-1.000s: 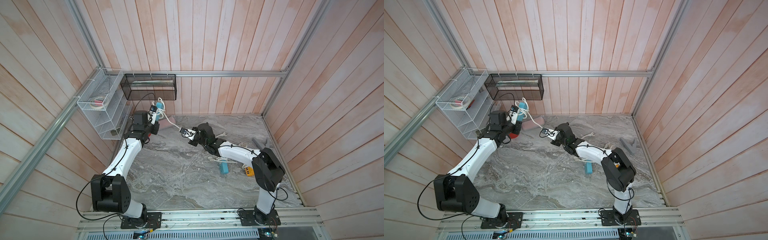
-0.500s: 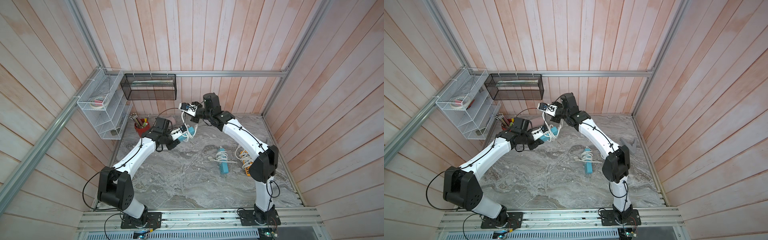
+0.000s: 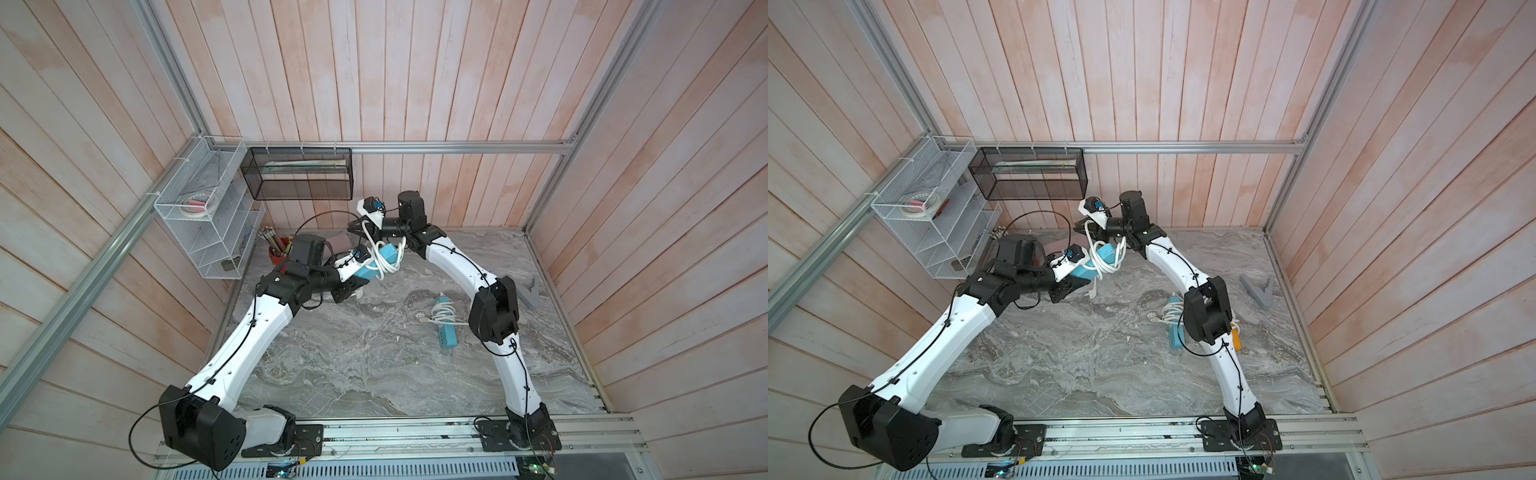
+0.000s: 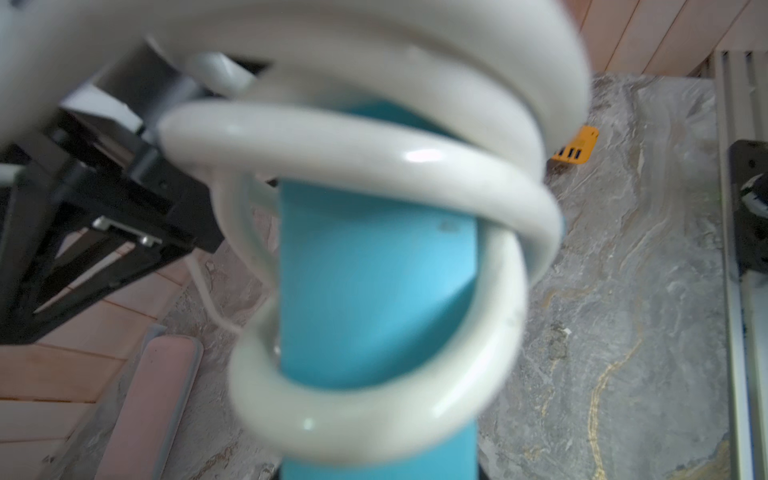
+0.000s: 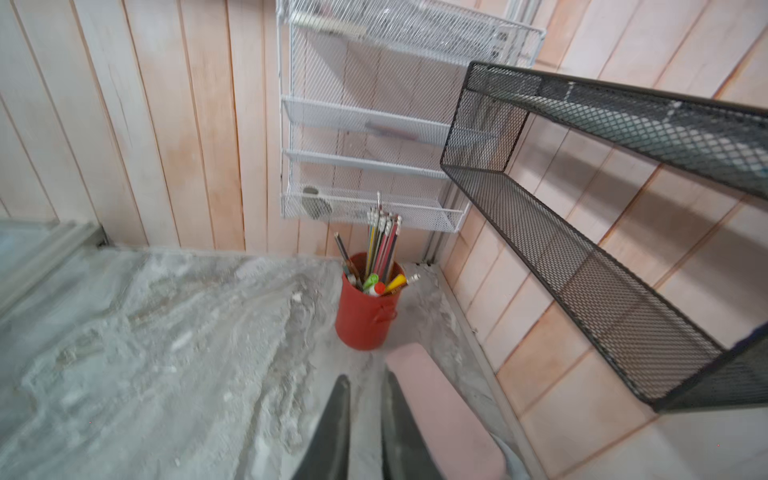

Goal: Wrap the cord around the power strip
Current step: Wrap the power cord around the power strip.

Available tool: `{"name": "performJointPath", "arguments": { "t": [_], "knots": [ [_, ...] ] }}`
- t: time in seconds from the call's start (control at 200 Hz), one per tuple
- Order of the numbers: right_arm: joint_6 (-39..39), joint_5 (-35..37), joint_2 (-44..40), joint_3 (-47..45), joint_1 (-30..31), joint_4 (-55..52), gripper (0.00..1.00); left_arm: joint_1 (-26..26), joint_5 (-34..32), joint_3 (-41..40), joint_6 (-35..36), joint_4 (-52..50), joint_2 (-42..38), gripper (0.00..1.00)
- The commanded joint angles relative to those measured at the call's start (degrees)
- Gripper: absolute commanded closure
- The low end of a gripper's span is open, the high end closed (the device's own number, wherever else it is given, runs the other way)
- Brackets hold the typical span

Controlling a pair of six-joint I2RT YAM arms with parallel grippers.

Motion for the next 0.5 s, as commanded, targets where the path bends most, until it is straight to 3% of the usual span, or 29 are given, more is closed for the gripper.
{"name": "performJointPath", "arguments": {
  "t": [0.0,0.105,0.36,0.495],
  "knots": [
    [17.23,4.36,2.11,-5.96,-1.46,17.98,0.67,-0.14,6.82,0.81,-3.83,7.26,-1.71,1.0],
    [24.59,10.22,1.58,-11.36,-1.37,25.59,0.58,0.34,5.92,1.64,-4.61,6.51,-1.29,1.0],
    [31.53,22.43,-1.44,-27.27,-0.72,36.54,0.5,2.39,4.97,2.19,-10.21,10.44,-0.81,1.0],
    [36.23,28.0,-2.7,-36.31,-0.27,42.49,0.35,3.17,5.08,2.57,-12.65,11.32,-0.07,1.0]
  ]
}}
